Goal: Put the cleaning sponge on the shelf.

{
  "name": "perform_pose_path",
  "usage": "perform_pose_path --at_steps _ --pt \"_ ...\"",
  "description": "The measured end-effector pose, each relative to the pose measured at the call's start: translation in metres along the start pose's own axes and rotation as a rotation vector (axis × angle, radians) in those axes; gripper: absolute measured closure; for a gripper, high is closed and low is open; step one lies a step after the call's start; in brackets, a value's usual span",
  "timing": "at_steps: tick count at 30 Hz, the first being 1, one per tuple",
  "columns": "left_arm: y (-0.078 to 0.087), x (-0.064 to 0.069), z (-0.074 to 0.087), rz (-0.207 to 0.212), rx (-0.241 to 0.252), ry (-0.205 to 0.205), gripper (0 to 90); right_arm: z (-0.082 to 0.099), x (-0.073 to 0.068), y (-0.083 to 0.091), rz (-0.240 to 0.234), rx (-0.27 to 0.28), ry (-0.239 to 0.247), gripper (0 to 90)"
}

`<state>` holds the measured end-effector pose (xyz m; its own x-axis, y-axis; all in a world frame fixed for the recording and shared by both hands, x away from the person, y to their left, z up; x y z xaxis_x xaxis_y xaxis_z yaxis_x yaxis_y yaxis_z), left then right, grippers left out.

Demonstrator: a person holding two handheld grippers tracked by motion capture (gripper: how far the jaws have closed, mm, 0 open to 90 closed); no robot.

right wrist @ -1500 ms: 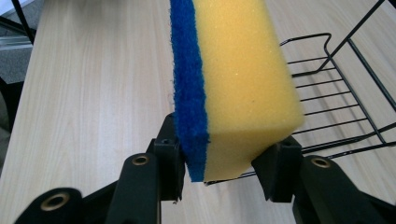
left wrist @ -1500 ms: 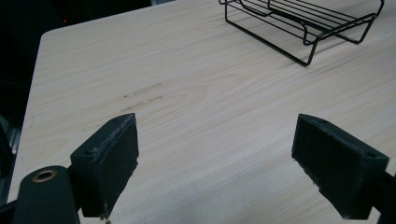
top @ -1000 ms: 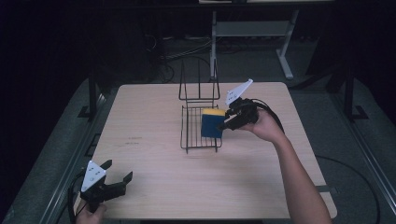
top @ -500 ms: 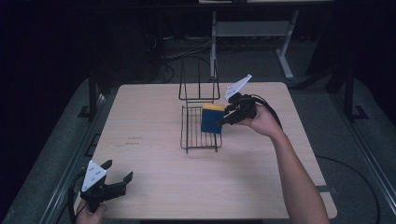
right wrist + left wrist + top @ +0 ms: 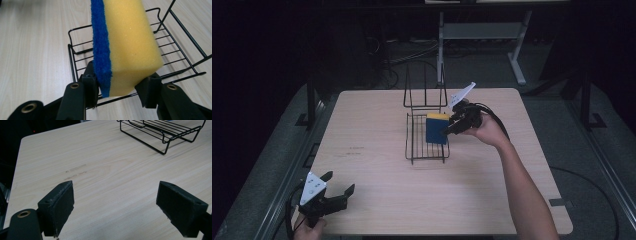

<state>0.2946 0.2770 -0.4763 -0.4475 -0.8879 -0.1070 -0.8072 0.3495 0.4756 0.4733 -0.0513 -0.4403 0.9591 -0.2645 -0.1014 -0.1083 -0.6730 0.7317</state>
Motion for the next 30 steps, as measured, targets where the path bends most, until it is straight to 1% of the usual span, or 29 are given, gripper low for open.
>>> perform_pose_path --at_steps 1,2,3,4,7,9,16,17,19,20,23,30 --pt "0.000 0.000 0.000 -0.001 0.000 0.001 14.1 0.000 0.000 -0.002 -0.005 0.001 -0.005 56.5" --pt "0.000 -0.001 0.000 -0.002 -0.001 0.003 14.1 0.000 0.001 -0.004 -0.011 0.008 0.001 56.4" --pt "0.000 -0.001 0.000 -0.003 -0.001 0.003 14.1 0.000 0.002 -0.005 -0.007 0.008 0.014 56.4" --pt "0.000 -0.001 0.000 -0.003 0.002 0.003 14.1 0.000 0.002 -0.006 -0.002 0.005 0.011 56.4" --pt "0.001 -0.001 0.000 -0.003 -0.002 0.002 14.1 -0.001 0.004 -0.009 0.008 0.004 0.026 56.2" --pt "0.001 -0.001 0.000 -0.002 0.000 0.003 14.1 0.000 0.004 -0.010 0.003 0.004 0.019 56.2" --pt "0.001 -0.002 0.000 -0.006 0.000 0.004 14.1 0.004 0.008 -0.015 0.006 -0.009 0.000 56.1" --pt "0.001 -0.002 0.000 -0.006 0.000 0.004 14.1 0.004 0.009 -0.015 0.012 -0.011 0.002 56.1" --pt "0.001 -0.002 0.000 -0.005 0.000 0.001 14.1 0.005 0.008 -0.016 0.001 -0.011 -0.004 55.9" --pt "0.001 -0.002 0.000 -0.005 -0.001 0.003 14.1 0.005 0.008 -0.017 0.005 -0.016 -0.003 55.8" --pt "0.001 -0.002 0.000 -0.005 0.001 0.004 14.1 0.006 0.008 -0.020 0.009 -0.023 0.007 55.6" --pt "0.001 -0.002 0.000 -0.006 0.001 0.006 14.1 0.007 0.009 -0.020 0.002 -0.021 -0.005 55.0"
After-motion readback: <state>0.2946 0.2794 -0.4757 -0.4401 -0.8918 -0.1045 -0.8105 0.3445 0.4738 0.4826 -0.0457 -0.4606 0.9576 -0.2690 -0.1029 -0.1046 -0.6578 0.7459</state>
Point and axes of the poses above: each handheld gripper's, and its own axes: y roughly backward along the jaws, z roughly out of its underside, x roughly to its right, the point moved 10 cm from there along -y, roughly forward along the jaws, and after that the axes turned 1 degree about -z, right-handed, at the moved point
